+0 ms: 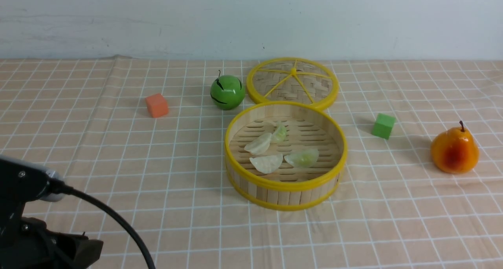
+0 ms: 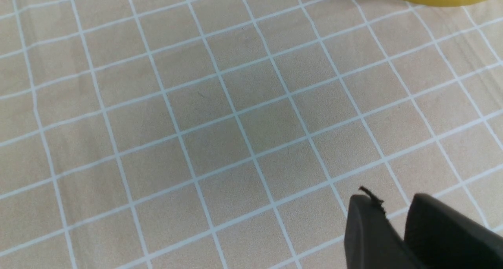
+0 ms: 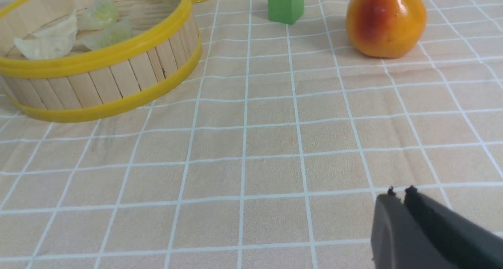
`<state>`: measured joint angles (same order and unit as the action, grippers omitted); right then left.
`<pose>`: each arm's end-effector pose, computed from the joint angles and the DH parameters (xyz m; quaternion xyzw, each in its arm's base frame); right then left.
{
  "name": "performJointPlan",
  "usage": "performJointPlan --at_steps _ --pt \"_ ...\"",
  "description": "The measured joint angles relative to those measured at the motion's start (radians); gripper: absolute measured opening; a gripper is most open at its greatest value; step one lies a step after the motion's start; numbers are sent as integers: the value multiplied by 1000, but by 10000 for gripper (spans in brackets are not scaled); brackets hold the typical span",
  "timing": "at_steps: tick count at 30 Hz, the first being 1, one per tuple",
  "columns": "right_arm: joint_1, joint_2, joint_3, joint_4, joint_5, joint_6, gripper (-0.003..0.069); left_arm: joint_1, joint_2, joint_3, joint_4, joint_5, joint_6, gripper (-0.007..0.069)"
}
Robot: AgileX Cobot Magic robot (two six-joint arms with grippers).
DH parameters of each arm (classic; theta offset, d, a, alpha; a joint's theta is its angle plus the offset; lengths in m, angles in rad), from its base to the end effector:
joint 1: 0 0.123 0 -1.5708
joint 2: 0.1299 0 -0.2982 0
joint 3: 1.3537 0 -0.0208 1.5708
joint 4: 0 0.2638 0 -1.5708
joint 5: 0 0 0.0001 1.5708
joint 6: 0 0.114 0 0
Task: Put the dumplings into the steamer on the table with the brown tablecloth.
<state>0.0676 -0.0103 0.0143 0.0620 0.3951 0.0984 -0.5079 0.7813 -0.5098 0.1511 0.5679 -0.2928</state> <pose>0.0732 0.0077 0.1662 0.0285 0.8076 0.0752 0.5842 0.1475 -0.0715 0.2535 0.1402 0.9050 -0.0970 0.3898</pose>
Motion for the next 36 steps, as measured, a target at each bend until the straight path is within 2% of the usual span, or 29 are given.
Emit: performJointPlan --at_steps 8,15,19,22,23,24,25,27,28,31,35,36 --pt "0 0 0 3 0 0 52 0 -36 40 0 -34 0 155" --pt "0 0 0 3 0 0 62 0 -273 292 0 -120 0 158" --pt "0 0 0 3 0 0 70 18 -527 494 24 -125 14 162" --pt "0 0 0 3 0 0 73 56 -678 533 19 -136 25 162" --pt "0 0 0 3 0 0 74 111 -761 539 13 -175 36 162" --pt "0 0 0 3 0 0 74 111 -761 538 12 -178 38 162" --pt "0 0 0 3 0 0 76 183 -787 539 -1 -223 52 162" --pt "0 0 0 3 1 0 77 234 -791 539 -13 -243 56 162" --pt "0 0 0 3 1 0 79 298 -791 539 -36 -257 60 162" --pt "0 0 0 3 1 0 85 376 -792 539 -82 -236 60 156" --pt "0 0 0 3 1 0 90 399 -792 539 -113 -173 88 94" --pt "0 0 0 3 1 0 94 403 -792 540 -117 -166 124 54"
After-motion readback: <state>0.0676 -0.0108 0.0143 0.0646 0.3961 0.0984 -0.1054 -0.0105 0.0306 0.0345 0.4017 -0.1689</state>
